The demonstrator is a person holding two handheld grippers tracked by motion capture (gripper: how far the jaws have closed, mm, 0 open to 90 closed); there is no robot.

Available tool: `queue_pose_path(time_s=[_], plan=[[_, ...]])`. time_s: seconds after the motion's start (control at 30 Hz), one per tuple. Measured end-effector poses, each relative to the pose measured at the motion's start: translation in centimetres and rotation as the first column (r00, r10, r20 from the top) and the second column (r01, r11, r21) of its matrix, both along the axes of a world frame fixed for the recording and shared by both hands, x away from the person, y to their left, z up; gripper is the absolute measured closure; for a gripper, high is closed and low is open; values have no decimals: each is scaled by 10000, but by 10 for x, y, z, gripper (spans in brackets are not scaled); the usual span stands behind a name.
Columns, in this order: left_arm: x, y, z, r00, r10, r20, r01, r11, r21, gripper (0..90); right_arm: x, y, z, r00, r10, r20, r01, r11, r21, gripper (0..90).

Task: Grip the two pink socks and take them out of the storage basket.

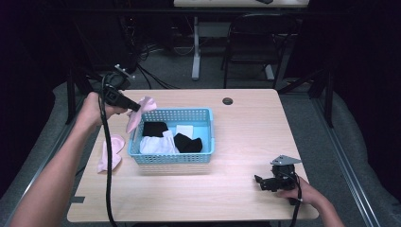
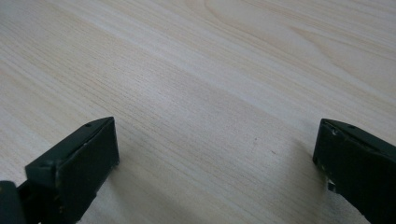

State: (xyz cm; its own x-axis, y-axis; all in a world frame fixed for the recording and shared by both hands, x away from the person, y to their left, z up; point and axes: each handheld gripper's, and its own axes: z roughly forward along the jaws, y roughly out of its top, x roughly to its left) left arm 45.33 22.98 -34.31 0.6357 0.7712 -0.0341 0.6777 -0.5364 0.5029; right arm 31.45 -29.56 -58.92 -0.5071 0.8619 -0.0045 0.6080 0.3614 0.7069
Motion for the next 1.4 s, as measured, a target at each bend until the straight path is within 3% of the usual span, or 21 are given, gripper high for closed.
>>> queue_pose_path(time_s=[0.4,0.83,1.0,1.27,1.4], plan=[[-13,48,2,9971,757,30,-757,9971,-44,822,0,0,0,10000,-12,6,12,10000,-1,0],[-19,80,-11,9895,1421,-259,-1416,9897,191,823,0,0,0,10000,-60,-2,60,10000,34,0],[-18,92,-29,9829,1724,-652,-1700,9846,407,826,0,0,0,10000,-35,-1,35,10000,26,0],[-15,109,-71,9612,2375,-1404,-2317,9711,563,826,-1,1,0,9999,-135,32,135,9999,68,0],[-14,111,-85,9552,2503,-1581,-2424,9678,680,826,-1,1,0,9999,-138,26,138,9999,70,0]])
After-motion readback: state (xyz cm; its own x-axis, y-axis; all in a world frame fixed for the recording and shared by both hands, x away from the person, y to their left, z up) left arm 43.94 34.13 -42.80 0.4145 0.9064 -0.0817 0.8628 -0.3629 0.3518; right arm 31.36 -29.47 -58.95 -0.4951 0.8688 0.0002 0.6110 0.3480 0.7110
